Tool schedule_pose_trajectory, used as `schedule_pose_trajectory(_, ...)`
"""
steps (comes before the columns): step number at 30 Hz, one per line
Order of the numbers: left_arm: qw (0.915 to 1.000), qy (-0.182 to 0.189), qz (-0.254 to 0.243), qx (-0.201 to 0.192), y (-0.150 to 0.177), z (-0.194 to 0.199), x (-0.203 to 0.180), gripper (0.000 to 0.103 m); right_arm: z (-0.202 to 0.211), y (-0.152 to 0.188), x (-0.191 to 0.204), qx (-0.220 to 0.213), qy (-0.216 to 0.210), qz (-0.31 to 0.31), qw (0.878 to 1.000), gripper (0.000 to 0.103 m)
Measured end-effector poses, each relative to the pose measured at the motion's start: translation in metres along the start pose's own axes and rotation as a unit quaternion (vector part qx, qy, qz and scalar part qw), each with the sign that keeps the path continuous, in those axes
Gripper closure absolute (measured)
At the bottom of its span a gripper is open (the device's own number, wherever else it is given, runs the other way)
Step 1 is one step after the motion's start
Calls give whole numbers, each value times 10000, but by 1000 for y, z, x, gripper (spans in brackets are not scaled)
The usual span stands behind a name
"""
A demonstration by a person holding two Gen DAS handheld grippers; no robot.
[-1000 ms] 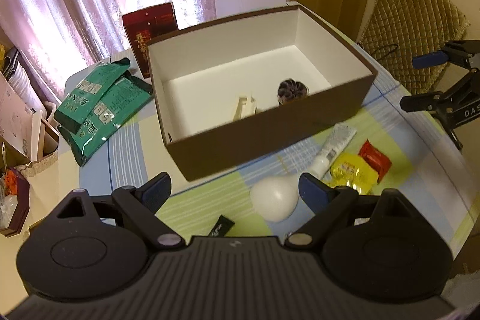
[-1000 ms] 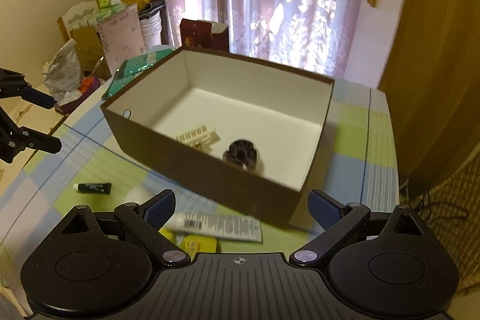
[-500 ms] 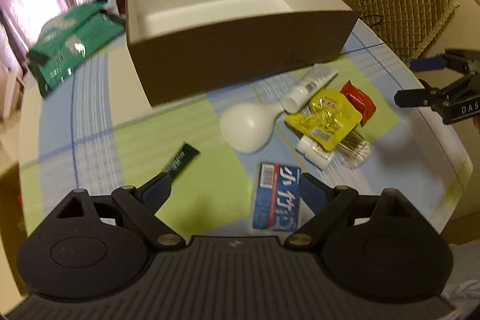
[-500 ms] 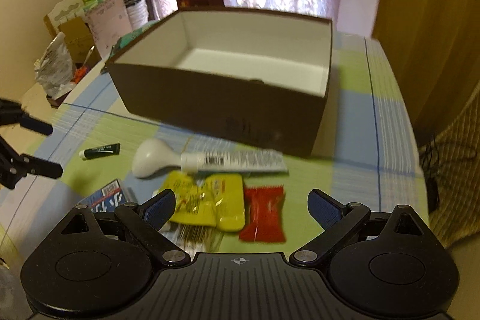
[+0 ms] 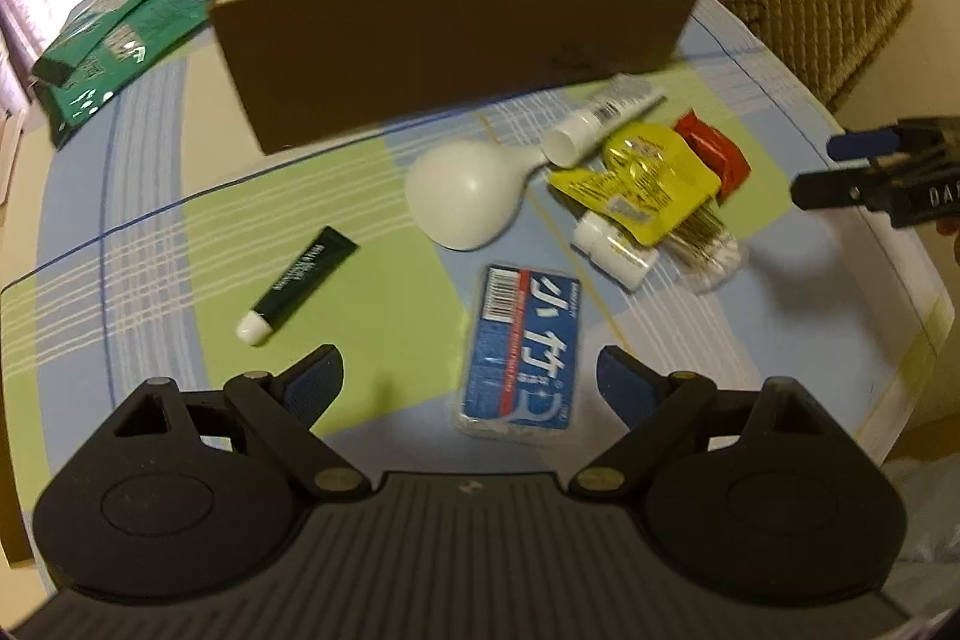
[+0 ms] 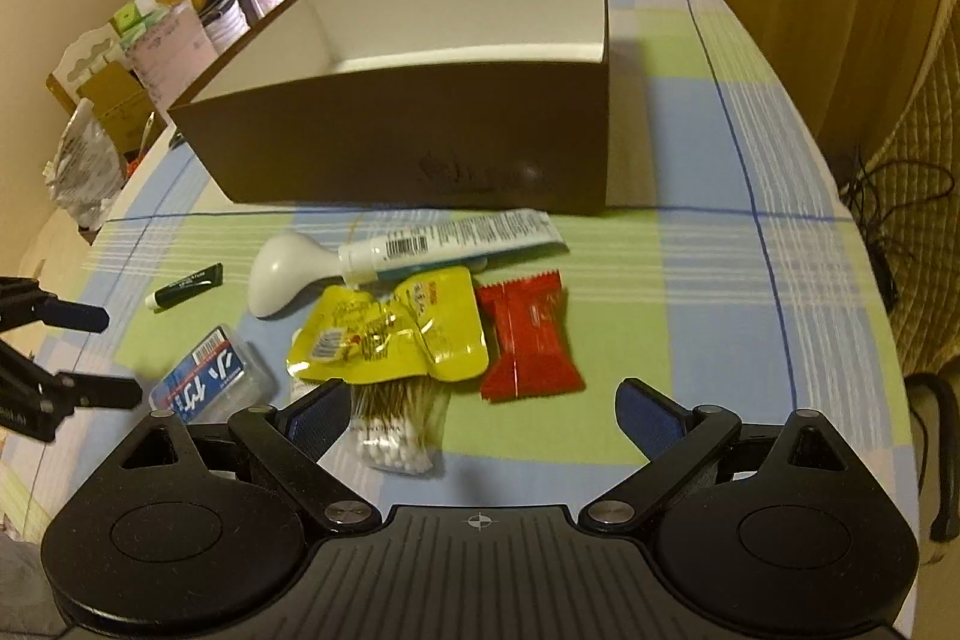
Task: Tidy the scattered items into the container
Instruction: 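Grasp the blue toothpick box with the left gripper while the right grasps the red candy packet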
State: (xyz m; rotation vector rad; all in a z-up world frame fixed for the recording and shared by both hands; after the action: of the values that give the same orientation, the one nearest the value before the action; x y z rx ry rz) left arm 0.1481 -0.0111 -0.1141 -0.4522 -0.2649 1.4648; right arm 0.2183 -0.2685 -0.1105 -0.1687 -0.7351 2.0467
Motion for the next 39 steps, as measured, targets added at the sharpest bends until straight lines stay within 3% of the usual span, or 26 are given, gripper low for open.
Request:
schedule_pose_trajectory(14,9962,77,-859,71,5,-40,-27,29,-9,8,-12,132,37,-166,9998,3)
schedule_pose_trajectory(21,9968,202,-746,220,0,-58,-24,47,-13,7,-17,126,39,-186,9997,3)
schedule_pose_trajectory(24,9970,227,-710,224,0,-59,-20,49,-15,7,-18,127,45,-118,9998,3)
schedule_pose_trajectory(35,9993,-201,-309,106,-1,-54,14,49,-40,-14,-29,-193,281,218,9992,4)
schedule_pose_trajectory(36,9993,-226,-279,99,-1,-54,16,49,-43,-16,-28,-193,251,295,9991,28)
schedule_pose_trajectory(37,9993,-241,-260,96,-1,-53,18,49,-49,-18,-28,-103,197,350,9991,40)
schedule_pose_trajectory(38,9995,-241,-214,65,-1,-53,19,49,-53,-19,-28,-13,205,352,9992,51)
schedule_pose_trajectory(39,9995,-248,-192,61,-1,-53,19,49,-56,-20,-29,11,231,335,9992,51)
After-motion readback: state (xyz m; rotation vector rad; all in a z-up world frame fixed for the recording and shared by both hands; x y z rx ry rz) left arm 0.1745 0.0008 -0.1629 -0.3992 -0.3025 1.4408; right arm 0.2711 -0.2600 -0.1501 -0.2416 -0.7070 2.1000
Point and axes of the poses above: each gripper's, at about its wrist camera, not at the fingertips, and z roughly against the way its jaws point, x to its left, y to its underside, the point moved 5 cm from there along -z, roughly the way its jaws point, and after that the axes turned 5 degrees about z, right-handed, at the moved point
